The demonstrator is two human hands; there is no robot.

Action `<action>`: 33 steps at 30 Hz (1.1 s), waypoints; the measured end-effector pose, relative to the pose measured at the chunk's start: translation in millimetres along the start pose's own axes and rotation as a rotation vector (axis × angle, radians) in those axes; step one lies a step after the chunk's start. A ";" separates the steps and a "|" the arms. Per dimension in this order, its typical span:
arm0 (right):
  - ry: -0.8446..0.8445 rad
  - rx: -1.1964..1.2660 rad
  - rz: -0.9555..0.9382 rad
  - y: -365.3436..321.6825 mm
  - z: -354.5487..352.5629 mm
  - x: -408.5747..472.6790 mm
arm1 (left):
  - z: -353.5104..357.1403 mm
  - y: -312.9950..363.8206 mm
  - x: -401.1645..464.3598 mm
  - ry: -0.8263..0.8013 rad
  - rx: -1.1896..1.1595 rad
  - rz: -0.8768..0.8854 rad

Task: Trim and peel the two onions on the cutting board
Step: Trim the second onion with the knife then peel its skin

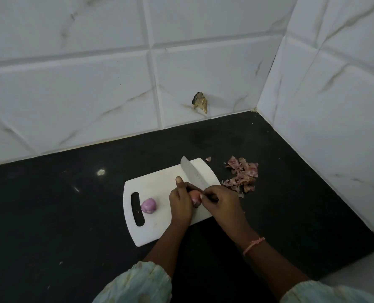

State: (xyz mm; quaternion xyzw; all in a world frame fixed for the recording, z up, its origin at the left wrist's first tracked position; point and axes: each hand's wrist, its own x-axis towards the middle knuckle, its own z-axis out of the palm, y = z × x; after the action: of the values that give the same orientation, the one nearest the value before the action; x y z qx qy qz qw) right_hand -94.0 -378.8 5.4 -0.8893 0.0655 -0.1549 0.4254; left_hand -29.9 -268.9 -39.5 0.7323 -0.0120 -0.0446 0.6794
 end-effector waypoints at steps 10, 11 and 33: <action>-0.046 -0.074 -0.072 -0.1 2.5 -8.2 | -1.5 7.1 -1.7 -0.004 -0.032 -0.028; -0.054 -0.111 -0.083 -0.8 3.1 -8.0 | -1.6 7.7 -2.2 0.000 -0.030 -0.030; -0.356 -0.142 -0.088 -2.1 -11.9 15.6 | -6.9 5.4 0.0 -0.092 -0.038 -0.057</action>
State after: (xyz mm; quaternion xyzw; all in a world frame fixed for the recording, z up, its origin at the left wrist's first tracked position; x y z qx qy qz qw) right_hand -83.2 -390.1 17.5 -0.9324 -0.0390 -0.0088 0.3592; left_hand -29.1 -262.4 -33.6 0.7164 -0.0214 -0.0978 0.6905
